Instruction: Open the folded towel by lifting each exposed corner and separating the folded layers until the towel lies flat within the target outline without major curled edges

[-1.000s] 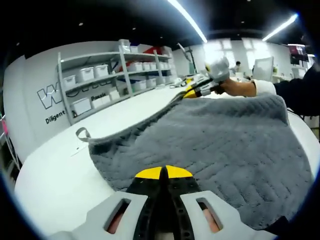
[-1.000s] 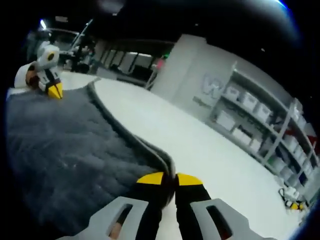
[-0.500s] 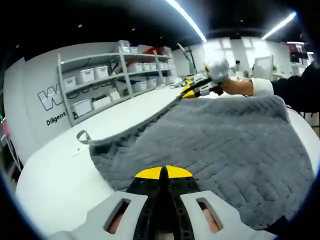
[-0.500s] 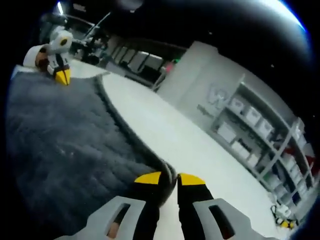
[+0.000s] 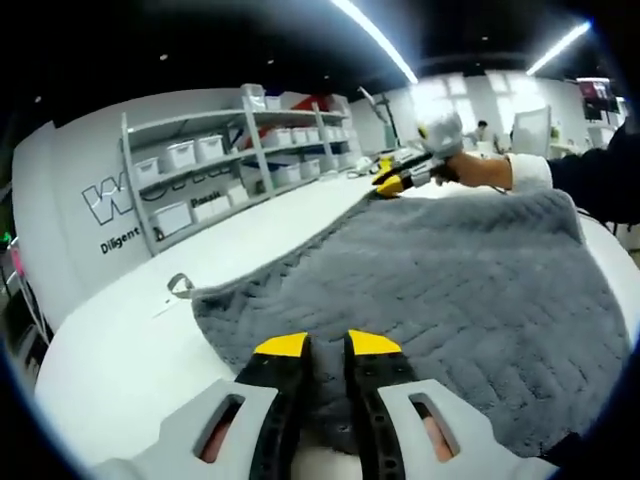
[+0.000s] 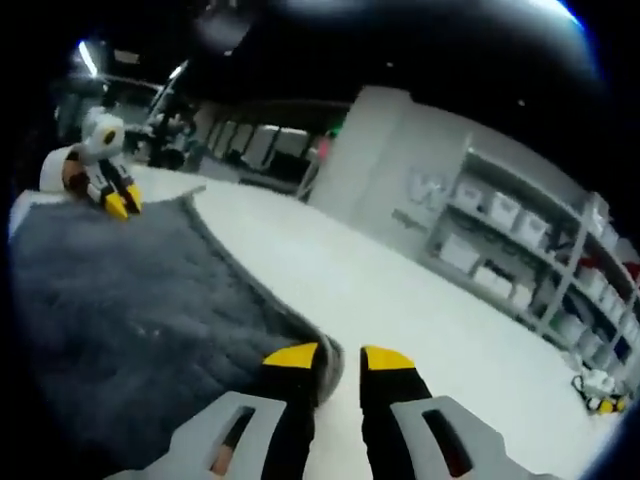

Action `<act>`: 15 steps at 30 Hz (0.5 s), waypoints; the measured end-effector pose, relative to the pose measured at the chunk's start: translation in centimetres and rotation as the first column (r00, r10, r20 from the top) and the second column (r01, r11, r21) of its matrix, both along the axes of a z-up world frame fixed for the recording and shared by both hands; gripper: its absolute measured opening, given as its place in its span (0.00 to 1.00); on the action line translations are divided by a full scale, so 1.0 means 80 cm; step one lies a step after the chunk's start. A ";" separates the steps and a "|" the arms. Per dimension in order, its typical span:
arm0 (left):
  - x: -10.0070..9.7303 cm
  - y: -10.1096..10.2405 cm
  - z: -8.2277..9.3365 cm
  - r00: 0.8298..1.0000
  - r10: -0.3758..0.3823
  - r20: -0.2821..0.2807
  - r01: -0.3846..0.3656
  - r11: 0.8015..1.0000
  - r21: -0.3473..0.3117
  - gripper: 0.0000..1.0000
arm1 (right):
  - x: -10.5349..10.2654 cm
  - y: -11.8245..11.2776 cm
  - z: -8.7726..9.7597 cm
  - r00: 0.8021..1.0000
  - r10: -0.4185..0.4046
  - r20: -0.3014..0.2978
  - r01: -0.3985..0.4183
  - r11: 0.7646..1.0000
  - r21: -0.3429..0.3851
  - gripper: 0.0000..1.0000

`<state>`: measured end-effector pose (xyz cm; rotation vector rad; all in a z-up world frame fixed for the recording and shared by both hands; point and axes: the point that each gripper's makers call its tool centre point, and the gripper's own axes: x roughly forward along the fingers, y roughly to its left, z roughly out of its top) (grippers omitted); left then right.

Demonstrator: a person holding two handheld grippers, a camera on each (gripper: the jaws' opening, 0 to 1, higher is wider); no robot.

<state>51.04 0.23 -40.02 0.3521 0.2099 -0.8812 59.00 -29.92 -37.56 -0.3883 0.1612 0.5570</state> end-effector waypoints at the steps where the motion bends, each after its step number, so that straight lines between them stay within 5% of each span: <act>1: 0.000 0.002 0.000 1.000 -0.002 -0.008 0.002 1.000 -0.004 0.15 | 0.002 -0.008 0.003 1.000 -0.005 0.001 0.005 1.000 -0.005 0.03; 9: -0.009 0.007 0.007 0.998 -0.033 -0.059 0.030 0.999 -0.045 0.22 | -0.020 -0.021 0.014 0.994 0.064 -0.090 -0.055 0.993 0.104 0.00; 15: -0.020 0.002 0.020 0.992 -0.090 -0.092 0.079 0.991 -0.111 0.22 | -0.054 -0.003 -0.016 0.956 0.152 -0.251 -0.133 0.987 0.089 0.00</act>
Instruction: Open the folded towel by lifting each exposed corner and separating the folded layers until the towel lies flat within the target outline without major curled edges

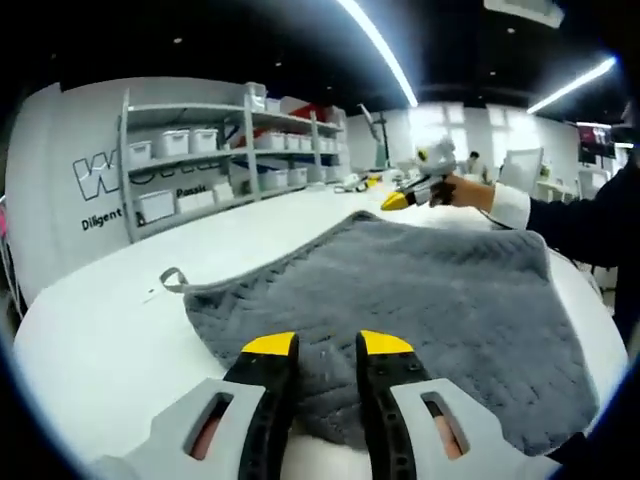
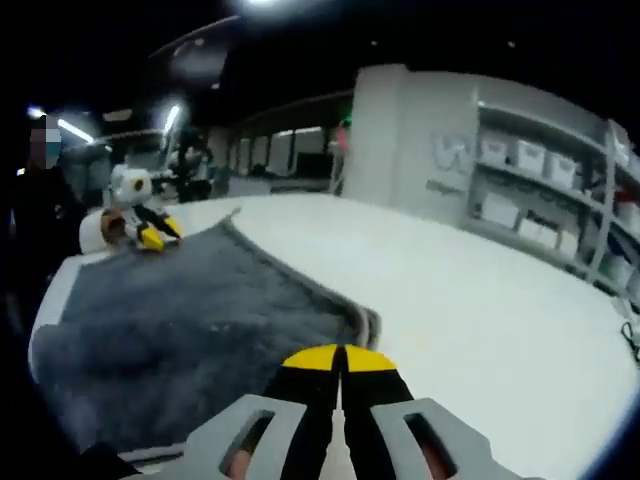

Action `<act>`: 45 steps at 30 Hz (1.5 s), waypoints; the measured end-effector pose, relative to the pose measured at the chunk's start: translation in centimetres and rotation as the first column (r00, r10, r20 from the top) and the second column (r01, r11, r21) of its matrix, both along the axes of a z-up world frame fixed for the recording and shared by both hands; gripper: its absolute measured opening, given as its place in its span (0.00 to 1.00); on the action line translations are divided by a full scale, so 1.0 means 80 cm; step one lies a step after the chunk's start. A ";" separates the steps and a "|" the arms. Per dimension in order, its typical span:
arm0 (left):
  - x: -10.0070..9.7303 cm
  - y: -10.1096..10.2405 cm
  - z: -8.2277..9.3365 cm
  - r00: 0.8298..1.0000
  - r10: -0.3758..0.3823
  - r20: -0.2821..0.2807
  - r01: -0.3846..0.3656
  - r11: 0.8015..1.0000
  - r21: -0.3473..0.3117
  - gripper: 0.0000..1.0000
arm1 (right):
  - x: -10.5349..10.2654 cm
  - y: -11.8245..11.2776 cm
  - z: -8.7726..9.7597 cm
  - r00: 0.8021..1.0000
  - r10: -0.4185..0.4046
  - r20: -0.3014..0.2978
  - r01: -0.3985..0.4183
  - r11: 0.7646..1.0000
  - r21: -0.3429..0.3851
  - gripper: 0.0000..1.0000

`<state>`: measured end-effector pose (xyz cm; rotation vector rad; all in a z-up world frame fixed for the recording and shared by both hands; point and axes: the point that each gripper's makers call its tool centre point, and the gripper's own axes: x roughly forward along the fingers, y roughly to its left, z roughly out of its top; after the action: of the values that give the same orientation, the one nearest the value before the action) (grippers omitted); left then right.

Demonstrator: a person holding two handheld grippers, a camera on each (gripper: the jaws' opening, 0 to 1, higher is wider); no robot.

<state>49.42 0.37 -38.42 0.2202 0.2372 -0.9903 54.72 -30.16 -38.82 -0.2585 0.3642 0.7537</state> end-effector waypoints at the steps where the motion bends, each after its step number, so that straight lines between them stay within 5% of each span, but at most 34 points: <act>1: -0.004 -0.004 -0.001 1.000 -0.012 -0.008 0.012 1.000 0.001 0.20 | -0.002 0.000 -0.004 1.000 0.008 -0.001 -0.008 1.000 -0.018 0.00; 13: -0.032 -0.015 -0.015 0.993 -0.097 -0.064 0.100 0.994 0.042 0.01 | -0.058 0.035 -0.022 0.976 0.066 -0.207 -0.072 0.997 -0.022 0.00; 16: -0.032 -0.015 -0.024 0.991 -0.113 -0.076 0.120 0.988 0.092 0.01 | -0.059 0.029 -0.042 0.967 0.034 -0.252 -0.057 0.995 -0.087 0.00; 21: -0.030 -0.016 -0.027 0.991 -0.108 -0.079 0.117 0.987 0.113 0.00 | -0.059 0.030 -0.036 0.968 0.040 -0.248 -0.055 0.997 -0.053 0.00; 30: -0.036 -0.015 -0.030 0.996 -0.085 -0.021 0.088 0.981 0.173 0.00 | -0.044 0.015 -0.036 0.991 0.016 -0.136 -0.039 0.984 -0.172 0.00; 36: -0.031 -0.014 -0.029 0.996 -0.082 0.046 0.069 0.972 0.227 0.00 | -0.043 0.013 -0.036 0.993 0.008 -0.118 -0.030 0.983 -0.183 0.00; 45: -0.044 -0.017 -0.030 0.996 -0.059 0.068 0.041 0.970 0.239 0.00 | -0.040 0.001 -0.033 0.992 -0.027 -0.123 0.005 0.984 -0.176 0.00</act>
<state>45.90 -0.99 -40.86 0.4829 0.2827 -1.0009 51.54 -30.09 -41.49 -0.3749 0.5522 0.7249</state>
